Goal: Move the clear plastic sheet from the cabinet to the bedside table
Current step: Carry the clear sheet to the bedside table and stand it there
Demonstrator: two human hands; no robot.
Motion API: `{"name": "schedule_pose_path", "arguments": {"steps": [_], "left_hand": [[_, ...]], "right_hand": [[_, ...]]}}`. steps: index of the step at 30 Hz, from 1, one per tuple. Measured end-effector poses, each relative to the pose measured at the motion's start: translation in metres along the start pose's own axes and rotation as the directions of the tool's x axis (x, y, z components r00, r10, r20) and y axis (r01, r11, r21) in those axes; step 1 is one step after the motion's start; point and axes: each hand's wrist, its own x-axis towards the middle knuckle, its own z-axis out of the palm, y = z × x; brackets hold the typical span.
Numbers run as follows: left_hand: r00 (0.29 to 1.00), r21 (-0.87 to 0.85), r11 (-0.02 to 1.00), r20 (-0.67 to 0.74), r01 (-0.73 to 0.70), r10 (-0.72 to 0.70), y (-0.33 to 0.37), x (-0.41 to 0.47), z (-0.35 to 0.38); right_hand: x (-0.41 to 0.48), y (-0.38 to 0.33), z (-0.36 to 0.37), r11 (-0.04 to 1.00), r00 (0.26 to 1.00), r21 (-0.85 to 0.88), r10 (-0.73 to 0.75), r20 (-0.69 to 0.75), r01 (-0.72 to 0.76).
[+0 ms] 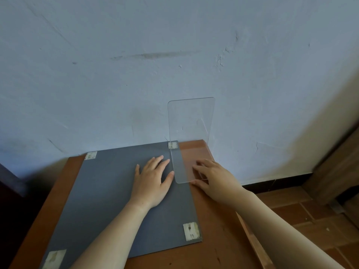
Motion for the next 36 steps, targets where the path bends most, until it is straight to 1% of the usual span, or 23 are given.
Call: {"name": "schedule_pose_path", "arguments": {"steps": [10,15,26,31,36], "left_hand": [[1.0,-0.04,0.999,-0.015,0.008,-0.008,-0.001,0.0,0.0],[1.0,-0.044,0.999,-0.013,0.011,-0.012,-0.001,0.001,-0.001],[1.0,-0.036,0.999,-0.008,0.004,-0.005,0.002,-0.001,-0.002],[1.0,-0.026,1.0,-0.007,0.002,-0.003,0.002,-0.001,-0.002],[1.0,0.007,1.0,0.024,-0.002,0.001,0.001,0.0,-0.003]], "right_hand": [[0.018,0.007,-0.002,0.995,1.0,0.099,0.003,0.007,-0.003],[0.025,0.006,-0.001,0.994,1.0,0.109,0.016,0.003,-0.016],[0.032,0.0,0.009,0.994,0.997,0.104,0.038,-0.07,-0.031],[0.034,-0.002,0.007,0.994,0.997,0.1,0.042,-0.065,-0.035],[0.034,-0.003,0.005,0.995,0.998,0.09,0.051,-0.046,-0.047]]}}
